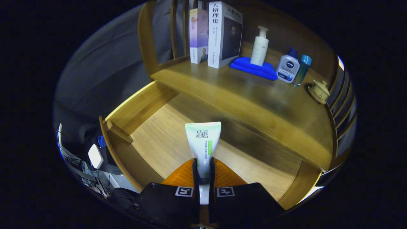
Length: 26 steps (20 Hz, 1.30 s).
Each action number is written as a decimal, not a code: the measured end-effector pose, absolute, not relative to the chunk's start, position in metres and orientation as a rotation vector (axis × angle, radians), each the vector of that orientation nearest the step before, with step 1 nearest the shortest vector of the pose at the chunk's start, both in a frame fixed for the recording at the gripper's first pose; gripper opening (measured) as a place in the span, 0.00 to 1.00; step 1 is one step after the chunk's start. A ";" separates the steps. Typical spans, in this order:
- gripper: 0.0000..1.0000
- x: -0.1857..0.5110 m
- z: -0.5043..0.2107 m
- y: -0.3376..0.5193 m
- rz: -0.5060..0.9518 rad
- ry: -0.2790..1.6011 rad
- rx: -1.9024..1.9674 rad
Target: Pull open the drawer, take out the items inside it, and place them on the countertop above the cabinet.
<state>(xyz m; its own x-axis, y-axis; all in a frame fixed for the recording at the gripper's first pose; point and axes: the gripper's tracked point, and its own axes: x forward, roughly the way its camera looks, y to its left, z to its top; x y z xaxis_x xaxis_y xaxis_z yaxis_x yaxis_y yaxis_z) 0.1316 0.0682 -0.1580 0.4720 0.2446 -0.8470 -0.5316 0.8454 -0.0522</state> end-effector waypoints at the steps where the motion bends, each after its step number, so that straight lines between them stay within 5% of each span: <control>1: 0.13 0.131 -0.152 0.069 0.492 0.957 -0.331; 19: 0.15 0.258 -0.087 0.051 0.257 0.739 -0.245; 26: 0.28 0.292 -0.095 0.046 0.143 0.651 -0.174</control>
